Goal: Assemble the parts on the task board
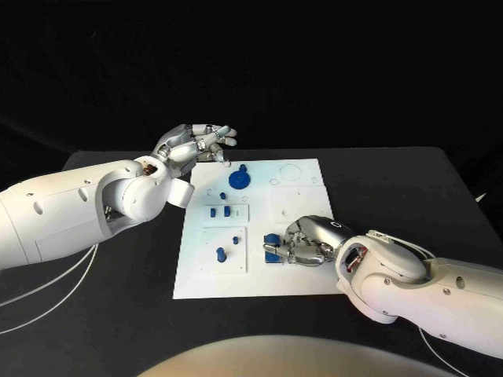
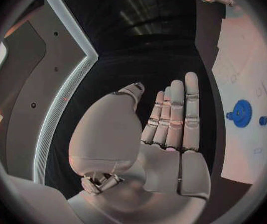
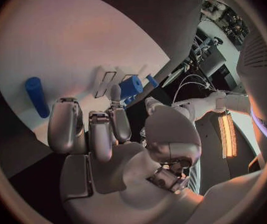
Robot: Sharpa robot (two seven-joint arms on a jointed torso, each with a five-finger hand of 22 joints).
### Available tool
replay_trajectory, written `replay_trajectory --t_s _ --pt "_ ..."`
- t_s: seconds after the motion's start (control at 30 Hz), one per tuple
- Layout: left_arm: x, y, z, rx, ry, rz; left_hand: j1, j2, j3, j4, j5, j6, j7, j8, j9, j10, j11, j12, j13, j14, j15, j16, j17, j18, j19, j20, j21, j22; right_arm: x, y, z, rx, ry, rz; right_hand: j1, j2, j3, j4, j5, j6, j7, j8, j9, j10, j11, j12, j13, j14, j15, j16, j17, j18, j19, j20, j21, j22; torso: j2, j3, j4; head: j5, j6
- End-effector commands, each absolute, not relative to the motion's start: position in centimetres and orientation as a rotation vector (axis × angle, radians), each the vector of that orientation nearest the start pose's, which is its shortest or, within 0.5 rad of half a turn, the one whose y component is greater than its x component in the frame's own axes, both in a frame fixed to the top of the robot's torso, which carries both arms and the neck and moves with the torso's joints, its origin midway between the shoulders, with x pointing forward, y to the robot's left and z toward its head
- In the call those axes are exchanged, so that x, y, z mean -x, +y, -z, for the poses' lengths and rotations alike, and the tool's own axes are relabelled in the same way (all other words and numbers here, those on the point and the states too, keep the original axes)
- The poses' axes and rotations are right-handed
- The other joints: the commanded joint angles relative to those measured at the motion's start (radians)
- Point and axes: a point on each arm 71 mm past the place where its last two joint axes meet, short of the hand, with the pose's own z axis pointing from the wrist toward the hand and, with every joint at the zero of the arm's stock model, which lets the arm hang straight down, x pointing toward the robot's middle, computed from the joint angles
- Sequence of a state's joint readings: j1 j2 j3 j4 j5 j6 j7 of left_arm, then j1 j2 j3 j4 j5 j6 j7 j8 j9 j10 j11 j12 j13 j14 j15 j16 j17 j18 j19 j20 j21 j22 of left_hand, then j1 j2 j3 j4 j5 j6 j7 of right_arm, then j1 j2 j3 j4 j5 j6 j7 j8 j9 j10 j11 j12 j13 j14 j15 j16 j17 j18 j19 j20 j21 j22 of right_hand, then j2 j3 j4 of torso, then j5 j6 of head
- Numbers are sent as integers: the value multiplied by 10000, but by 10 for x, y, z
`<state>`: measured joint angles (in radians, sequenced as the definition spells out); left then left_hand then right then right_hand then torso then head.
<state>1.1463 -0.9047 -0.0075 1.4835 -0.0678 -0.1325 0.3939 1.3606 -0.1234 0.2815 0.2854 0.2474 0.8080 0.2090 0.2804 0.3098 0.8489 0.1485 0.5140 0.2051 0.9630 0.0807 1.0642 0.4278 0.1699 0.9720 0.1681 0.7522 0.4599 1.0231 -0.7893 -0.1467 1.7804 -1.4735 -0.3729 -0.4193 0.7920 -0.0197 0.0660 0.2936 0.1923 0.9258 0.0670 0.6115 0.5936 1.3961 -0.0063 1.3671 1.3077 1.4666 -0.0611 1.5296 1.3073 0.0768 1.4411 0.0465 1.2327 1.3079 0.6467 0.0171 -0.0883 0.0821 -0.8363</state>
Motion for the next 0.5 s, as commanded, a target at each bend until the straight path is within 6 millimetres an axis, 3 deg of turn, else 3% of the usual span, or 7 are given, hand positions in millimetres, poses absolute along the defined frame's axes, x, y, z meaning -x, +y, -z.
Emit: replay_trajectory --t_s 0.03,0.1,0.2,0.33,0.5 --pt "-486 241 192 10523 14817 16295 31 98 -71 12 8 -53 20 69 6 -74 -5 43 9 -69 -10 36 -15 122 -9 47 -47 -16 -371 -120 269 1072 19358 -7261 636 1 -26 -23 524 -42 -26 -9 16 63 2 5 277 793 -75 -16 1361 -61 29 -58 3 974 5 2 13 4 15" --pt "-486 242 192 10526 14812 16286 31 98 -71 12 8 -53 20 69 6 -74 -5 43 9 -69 -10 36 -15 122 -9 47 -47 -16 -370 -121 268 1129 19336 -7348 1151 -57 22 -54 882 -31 -37 -11 23 101 -10 24 328 797 -88 -10 1384 -66 44 -65 12 998 9 5 6 14 14" --pt "-485 242 192 10529 14807 16275 31 98 -71 12 8 -53 20 69 6 -74 -5 43 9 -69 -10 36 -15 122 -9 47 -47 -16 -367 -122 267 1265 19357 -7503 1995 -169 107 -81 913 -14 -60 -26 25 152 -33 45 400 808 -104 5 1435 -78 75 -85 49 1052 19 4 -4 29 12" --pt "-485 242 191 10530 14804 16271 31 98 -71 12 8 -53 20 69 6 -74 -5 43 9 -69 -10 36 -15 122 -9 47 -47 -16 -365 -122 267 1402 19426 -7573 2641 -168 262 -64 145 0 -63 -71 4 181 -38 40 445 818 -111 20 1485 -90 107 -91 82 1105 12 6 -8 36 14" --pt "-485 242 191 10529 14807 16274 17 126 -80 18 9 -63 23 74 4 -86 -3 57 11 -77 -7 48 -17 123 -6 50 -54 -19 -366 -124 268 1431 19503 -7480 2905 -192 367 -95 80 3 -67 -95 -10 193 -41 42 468 820 -113 22 1496 -91 114 -92 79 1120 17 5 8 37 -2"
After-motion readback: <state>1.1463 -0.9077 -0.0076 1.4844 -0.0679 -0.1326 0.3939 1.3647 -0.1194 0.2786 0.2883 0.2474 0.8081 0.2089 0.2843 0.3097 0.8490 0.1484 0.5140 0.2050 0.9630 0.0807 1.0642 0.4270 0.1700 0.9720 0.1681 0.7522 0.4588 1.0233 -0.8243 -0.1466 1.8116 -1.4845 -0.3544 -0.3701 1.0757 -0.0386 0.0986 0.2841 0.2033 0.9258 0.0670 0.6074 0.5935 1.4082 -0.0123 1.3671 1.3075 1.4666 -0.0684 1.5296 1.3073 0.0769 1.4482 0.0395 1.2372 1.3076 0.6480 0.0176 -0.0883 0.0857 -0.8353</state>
